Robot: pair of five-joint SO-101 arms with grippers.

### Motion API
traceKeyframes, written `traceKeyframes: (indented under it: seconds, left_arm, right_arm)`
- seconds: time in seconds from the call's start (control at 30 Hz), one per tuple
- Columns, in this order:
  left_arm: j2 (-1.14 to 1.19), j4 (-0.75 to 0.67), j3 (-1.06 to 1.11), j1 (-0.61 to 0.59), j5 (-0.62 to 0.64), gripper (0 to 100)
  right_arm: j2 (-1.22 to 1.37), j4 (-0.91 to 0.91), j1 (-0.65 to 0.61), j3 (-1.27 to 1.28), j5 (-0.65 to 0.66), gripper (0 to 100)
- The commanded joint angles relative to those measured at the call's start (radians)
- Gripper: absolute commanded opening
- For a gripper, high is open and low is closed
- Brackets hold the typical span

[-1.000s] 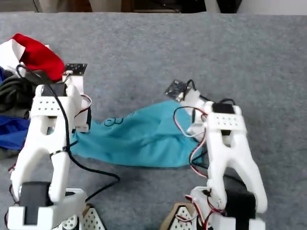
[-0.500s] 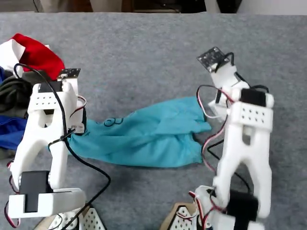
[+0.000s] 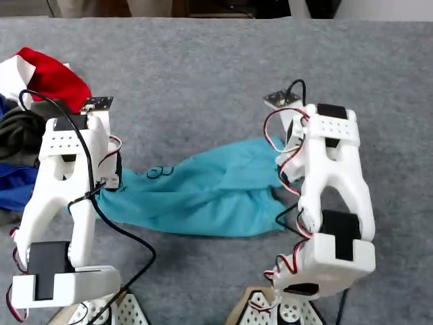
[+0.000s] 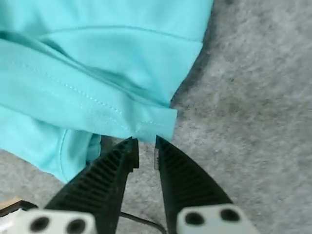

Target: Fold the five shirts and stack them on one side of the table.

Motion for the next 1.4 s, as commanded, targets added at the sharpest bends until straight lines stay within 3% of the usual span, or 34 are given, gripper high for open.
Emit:
traceKeyframes:
  seconds: [0.0,0.27,0.5,0.73,1.03,1.37]
  left_arm:
    - [-0.004,-0.003,-0.041,-0.012,-0.008,2]
    - [-0.004,-0.003,-0.041,-0.012,-0.008,2]
    - [-0.004,-0.003,-0.041,-0.012,-0.008,2]
    - [-0.004,-0.003,-0.041,-0.012,-0.008,2]
    - [-0.004,-0.003,-0.041,-0.012,-0.008,2]
    - [-0.004,-0.003,-0.040,-0.012,-0.008,2]
  right_arm:
    - [0.005,0.003,-0.012,-0.048,-0.014,7.3]
    - [0.065,-0.044,-0.015,-0.074,-0.092,22.7]
    - [0.160,-0.009,-0.019,-0.153,-0.092,23.0]
    - [0.176,0.008,-0.033,-0.160,-0.092,3.9]
    - [0.030,0.015,0.047,-0.206,-0.083,3.2]
    - [-0.008,0.055,0.021,-0.206,-0.063,3.3]
